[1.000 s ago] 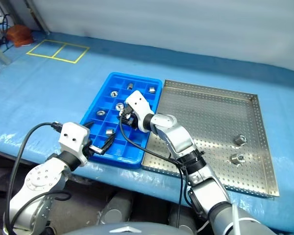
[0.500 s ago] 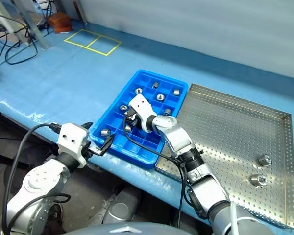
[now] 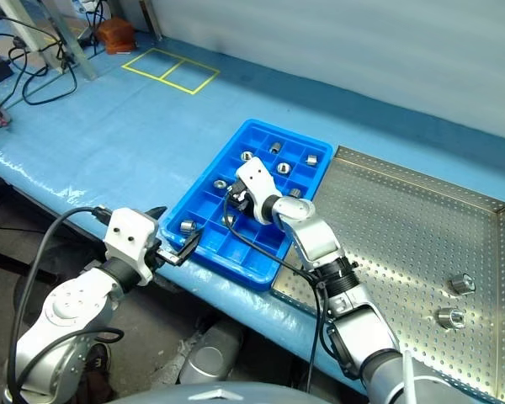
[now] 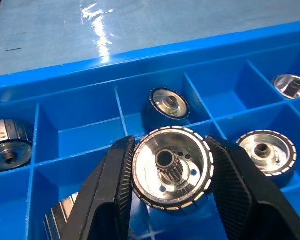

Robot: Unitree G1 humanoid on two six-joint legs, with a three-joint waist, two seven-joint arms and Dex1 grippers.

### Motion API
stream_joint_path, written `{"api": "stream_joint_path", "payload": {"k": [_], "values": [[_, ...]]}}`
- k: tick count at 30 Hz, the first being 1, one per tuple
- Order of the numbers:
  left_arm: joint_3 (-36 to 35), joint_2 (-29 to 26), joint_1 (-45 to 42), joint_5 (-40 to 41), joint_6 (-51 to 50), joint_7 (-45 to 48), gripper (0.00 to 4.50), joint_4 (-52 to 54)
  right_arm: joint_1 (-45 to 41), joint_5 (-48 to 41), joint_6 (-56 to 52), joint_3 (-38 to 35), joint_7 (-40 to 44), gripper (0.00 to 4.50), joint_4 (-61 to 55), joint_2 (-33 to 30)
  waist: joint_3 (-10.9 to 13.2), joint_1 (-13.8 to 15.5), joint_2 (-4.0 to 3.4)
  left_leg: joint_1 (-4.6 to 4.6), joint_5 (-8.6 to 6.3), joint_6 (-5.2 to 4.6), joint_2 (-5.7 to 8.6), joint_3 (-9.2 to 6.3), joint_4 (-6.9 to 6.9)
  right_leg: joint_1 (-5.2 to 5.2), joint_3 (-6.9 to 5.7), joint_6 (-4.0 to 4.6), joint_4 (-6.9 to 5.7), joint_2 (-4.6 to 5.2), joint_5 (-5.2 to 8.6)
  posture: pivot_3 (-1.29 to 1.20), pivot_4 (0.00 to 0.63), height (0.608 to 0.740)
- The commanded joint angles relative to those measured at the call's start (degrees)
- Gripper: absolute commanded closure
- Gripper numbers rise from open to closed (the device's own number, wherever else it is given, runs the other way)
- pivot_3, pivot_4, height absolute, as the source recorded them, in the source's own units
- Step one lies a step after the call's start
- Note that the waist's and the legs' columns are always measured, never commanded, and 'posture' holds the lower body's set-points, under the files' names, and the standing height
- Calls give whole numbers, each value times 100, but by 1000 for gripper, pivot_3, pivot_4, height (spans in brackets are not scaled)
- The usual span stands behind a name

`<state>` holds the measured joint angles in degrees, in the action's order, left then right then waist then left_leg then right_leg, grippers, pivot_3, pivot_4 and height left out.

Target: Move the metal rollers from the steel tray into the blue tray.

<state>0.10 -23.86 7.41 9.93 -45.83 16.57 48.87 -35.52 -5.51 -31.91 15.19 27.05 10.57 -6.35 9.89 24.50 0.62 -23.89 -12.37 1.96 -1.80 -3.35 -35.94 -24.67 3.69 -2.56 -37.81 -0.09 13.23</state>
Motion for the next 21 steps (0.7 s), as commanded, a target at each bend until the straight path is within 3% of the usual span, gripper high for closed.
{"api": "stream_joint_path", "payload": {"k": [1, 21], "values": [[2, -32, -70, 35, 45, 39, 0, 14, 3, -5, 3, -69, -32, 2622, -326, 37, 0, -1, 0, 0, 0, 1, -1, 0, 0, 0, 0, 0, 0, -1, 0, 497, 150, 740], [160, -80, -338, 41, 59, 171, 0, -241, 219, 60, -151, -239, -200, 2622, -659, -134, 0, -65, 0, 2, -10, 24, -45, 1, -3, -3, -1, 16, -2, -45, 1, 452, 150, 740]]}}
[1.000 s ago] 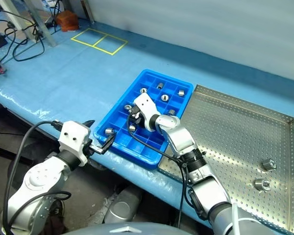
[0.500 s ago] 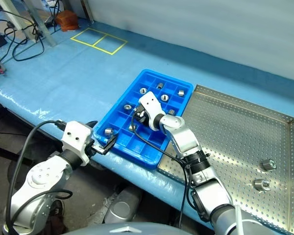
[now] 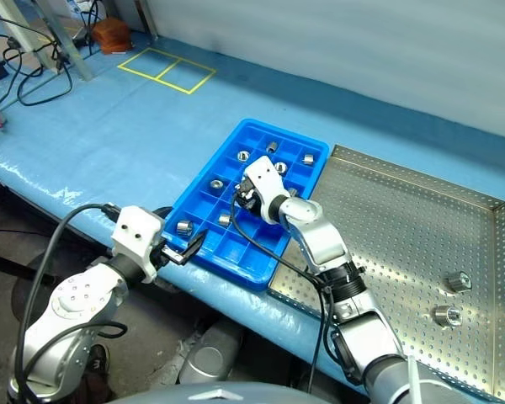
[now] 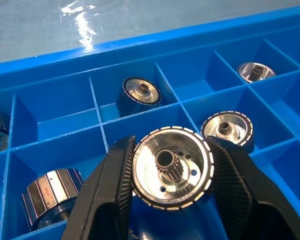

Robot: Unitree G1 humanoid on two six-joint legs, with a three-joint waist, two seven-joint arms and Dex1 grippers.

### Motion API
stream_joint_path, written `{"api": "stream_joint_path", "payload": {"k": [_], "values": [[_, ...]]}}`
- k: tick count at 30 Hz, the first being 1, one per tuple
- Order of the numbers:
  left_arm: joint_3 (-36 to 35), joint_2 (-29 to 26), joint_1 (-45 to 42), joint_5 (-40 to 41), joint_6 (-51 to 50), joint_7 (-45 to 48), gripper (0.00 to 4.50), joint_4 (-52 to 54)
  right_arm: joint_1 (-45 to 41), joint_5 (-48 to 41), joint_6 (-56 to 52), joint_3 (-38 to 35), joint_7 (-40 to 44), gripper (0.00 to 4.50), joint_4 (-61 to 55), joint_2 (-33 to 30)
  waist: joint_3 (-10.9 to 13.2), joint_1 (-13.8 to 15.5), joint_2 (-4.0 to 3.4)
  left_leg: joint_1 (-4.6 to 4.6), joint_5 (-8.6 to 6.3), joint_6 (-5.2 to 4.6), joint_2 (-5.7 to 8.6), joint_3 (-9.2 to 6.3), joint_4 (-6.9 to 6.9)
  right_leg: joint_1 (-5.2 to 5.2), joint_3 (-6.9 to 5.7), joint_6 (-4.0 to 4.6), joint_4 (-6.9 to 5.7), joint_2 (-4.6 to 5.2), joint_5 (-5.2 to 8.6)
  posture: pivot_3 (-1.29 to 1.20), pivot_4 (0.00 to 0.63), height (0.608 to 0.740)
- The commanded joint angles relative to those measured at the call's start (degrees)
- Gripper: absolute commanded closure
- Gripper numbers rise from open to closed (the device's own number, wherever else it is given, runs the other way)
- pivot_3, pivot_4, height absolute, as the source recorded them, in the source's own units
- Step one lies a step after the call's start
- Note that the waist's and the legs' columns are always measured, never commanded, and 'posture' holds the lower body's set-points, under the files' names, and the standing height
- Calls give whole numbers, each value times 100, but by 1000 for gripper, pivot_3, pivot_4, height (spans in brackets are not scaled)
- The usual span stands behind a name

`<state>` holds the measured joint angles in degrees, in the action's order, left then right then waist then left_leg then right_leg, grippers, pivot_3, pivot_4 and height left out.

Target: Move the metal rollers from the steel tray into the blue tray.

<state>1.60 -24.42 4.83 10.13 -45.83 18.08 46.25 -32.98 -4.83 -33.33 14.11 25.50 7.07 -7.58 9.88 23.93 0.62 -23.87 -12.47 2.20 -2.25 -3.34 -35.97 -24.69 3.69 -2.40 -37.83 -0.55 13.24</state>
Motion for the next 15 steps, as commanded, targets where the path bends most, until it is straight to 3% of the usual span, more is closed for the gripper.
{"api": "stream_joint_path", "payload": {"k": [1, 13, 14, 15], "values": [[13, -21, -84, 22, 68, 24, 0, 10, -10, -8, -29, -136, -55, 2622, -333, -31, 0, -15, 0, 0, 0, 0, 0, 0, 0, 0, 0, 0, 0, 0, 0, 452, 150, 740], [73, -8, -152, 3, 103, 56, 0, -80, 158, 29, -183, -61, -51, 2622, -443, -147, 0, -80, 0, 0, 0, 0, -1, 0, -1, 1, 0, 1, 0, -1, 0, 446, 150, 740], [88, -3, -165, 3, 103, 58, 0, -89, 183, 28, -181, -41, -24, 1907, -489, -153, 0, -84, 0, 0, 0, 0, -1, 0, 0, 1, 0, 1, 0, -1, 0, 446, 150, 740], [108, 5, -180, 0, 106, 57, 0, -101, 209, 27, -170, -29, -7, 1645, -540, -155, 0, -87, 0, 0, 0, 0, -1, 0, 0, 2, 0, 1, 0, -1, -1, 446, 150, 740]]}}
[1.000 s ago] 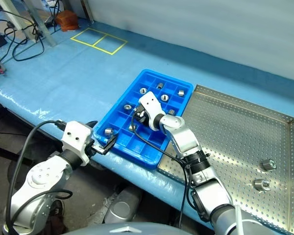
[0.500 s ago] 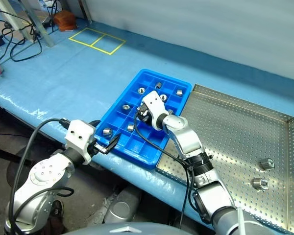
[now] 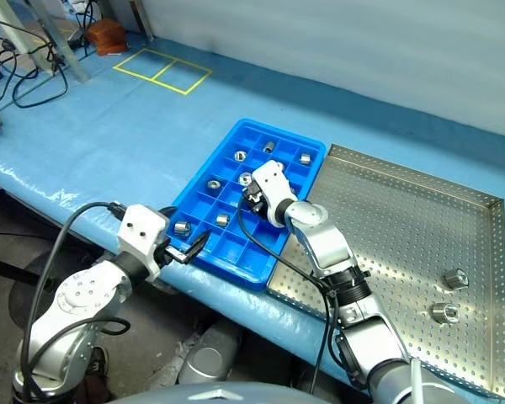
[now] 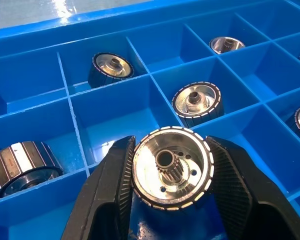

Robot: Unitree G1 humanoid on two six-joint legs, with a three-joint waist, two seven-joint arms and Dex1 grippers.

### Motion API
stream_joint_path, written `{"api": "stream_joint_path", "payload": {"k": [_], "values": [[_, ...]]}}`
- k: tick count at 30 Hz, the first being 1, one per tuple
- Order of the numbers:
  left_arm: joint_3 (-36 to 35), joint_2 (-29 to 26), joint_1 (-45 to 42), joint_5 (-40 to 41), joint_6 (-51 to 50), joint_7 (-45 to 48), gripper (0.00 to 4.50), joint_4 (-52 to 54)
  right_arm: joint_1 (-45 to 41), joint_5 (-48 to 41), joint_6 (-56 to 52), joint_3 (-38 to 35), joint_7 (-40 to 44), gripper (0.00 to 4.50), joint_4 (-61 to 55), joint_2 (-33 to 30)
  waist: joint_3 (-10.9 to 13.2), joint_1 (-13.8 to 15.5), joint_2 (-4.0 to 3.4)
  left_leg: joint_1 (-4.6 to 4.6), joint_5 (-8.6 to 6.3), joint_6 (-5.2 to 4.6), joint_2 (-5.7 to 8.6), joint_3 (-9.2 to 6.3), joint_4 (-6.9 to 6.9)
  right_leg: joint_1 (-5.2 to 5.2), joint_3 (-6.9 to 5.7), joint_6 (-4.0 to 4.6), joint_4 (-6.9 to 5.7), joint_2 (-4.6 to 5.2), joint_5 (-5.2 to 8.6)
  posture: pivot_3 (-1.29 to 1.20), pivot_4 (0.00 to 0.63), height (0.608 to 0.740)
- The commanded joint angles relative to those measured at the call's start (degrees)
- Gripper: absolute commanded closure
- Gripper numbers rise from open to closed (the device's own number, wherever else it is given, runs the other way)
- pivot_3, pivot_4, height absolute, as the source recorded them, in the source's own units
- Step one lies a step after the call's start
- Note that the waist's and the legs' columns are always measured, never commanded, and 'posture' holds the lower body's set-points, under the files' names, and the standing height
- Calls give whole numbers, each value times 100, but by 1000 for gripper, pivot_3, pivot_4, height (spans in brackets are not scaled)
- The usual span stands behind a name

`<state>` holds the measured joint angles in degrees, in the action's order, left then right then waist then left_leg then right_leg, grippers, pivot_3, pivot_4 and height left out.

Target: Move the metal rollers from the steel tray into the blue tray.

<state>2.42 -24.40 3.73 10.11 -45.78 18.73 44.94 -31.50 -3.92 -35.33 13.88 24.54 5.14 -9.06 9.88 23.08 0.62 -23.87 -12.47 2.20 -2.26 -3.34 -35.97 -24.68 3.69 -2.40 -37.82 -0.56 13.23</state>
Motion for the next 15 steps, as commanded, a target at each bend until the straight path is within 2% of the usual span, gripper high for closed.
{"api": "stream_joint_path", "payload": {"k": [1, 3, 9, 15], "values": [[43, 11, -77, 3, 105, -9, 0, 21, 87, -60, 39, -2, 96, 1312, -397, -5, 0, -6, 0, 0, 0, 0, 0, 0, 0, 0, 0, 0, 0, 0, 0, 440, 150, 740], [98, 45, -113, 7, 127, -11, 0, -23, 136, -56, 79, -78, 2, 700, -518, 41, 0, -17, 0, 0, 0, 0, 0, 0, 0, 0, 0, 0, -1, 0, 0, 434, 150, 740], [337, 161, -425, 9, 330, 57, 0, -343, 428, -114, -139, -330, -103, 700, -1306, -140, 0, -59, 0, 0, 1, 1, 0, 0, -6, 2, 0, 1, -1, 0, -1, 351, 150, 740], [722, 341, -1190, -48, 840, 277, 0, -1153, 1182, -125, -732, -783, -143, 700, -2639, -887, -1, -300, -2, -2, 1, 2, 3, 1, -19, 8, 3, 7, 2, 3, 3, 220, 150, 740]]}}
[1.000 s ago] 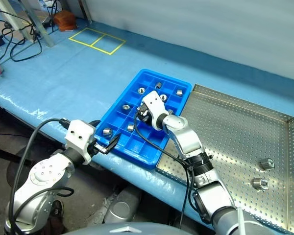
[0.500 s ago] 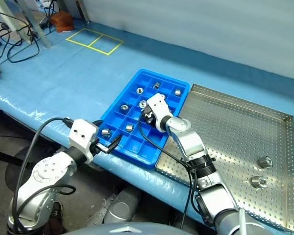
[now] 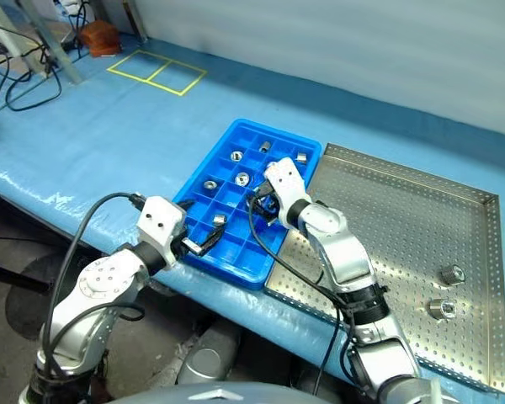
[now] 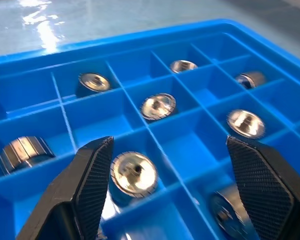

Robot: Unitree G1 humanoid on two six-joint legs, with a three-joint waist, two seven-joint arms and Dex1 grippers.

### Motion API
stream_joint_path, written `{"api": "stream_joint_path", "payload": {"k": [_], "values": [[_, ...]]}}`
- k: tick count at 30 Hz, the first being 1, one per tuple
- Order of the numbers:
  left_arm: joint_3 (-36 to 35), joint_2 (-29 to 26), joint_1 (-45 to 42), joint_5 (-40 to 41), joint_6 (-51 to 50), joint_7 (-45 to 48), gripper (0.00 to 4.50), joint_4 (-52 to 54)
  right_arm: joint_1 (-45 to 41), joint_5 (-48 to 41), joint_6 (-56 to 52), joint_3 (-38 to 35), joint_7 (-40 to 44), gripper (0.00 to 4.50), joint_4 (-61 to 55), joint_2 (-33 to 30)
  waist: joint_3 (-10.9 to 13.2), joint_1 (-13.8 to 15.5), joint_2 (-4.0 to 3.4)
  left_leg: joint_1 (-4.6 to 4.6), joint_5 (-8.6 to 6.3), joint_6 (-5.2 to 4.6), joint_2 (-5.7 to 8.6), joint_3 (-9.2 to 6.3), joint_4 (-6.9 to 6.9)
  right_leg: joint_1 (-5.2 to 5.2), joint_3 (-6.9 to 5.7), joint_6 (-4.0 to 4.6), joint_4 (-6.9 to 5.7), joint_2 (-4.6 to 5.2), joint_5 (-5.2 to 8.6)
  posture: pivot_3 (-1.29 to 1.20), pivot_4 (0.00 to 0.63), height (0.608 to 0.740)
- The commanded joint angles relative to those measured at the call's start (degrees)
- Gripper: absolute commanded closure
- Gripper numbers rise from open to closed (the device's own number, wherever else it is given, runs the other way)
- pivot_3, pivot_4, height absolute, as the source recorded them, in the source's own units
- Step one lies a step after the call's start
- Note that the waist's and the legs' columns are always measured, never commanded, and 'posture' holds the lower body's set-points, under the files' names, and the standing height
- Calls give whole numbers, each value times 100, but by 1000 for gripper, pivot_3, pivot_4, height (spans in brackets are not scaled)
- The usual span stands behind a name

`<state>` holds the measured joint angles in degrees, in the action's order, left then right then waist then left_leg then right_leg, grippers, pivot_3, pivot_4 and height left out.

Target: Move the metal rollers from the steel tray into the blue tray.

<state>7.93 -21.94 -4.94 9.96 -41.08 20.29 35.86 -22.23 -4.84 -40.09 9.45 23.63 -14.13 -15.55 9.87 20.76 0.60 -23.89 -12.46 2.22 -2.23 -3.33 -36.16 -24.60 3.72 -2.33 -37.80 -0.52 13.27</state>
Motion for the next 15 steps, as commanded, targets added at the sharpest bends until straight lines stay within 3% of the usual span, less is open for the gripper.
{"api": "stream_joint_path", "payload": {"k": [1, 5, 11, 15], "values": [[229, 130, -458, -57, 459, 154, 0, -394, 380, -38, -358, -424, -70, 700, -895, -345, 0, -149, 0, -1, 0, 0, 0, 1, -2, 1, 2, 8, 1, 0, 5, 203, 150, 740], [571, 360, -1213, -79, 882, 475, 0, -1192, 1171, 11, -855, -936, -258, 700, -1739, -711, -1, -577, 0, 0, 1, -1, 3, 0, -9, 7, 8, -7, 0, 1, -5, 91, 150, 740], [843, 606, -1674, -77, 1274, 822, 0, -1875, 1828, 102, -1316, -1298, -592, 700, -2383, -833, -1, -1634, -1, 6, -5, -12, 4, 6, -23, 18, 23, -20, -2, 3, -21, -16, 150, 740], [1048, 723, -1720, 27, 1324, 1147, 0, -1987, 2128, 75, -1616, -1495, -684, 700, -2693, -905, -3, -2162, -3, 18, -4, -14, 0, 5, -23, 24, 24, -25, -17, -1, -17, -45, 150, 740]]}}
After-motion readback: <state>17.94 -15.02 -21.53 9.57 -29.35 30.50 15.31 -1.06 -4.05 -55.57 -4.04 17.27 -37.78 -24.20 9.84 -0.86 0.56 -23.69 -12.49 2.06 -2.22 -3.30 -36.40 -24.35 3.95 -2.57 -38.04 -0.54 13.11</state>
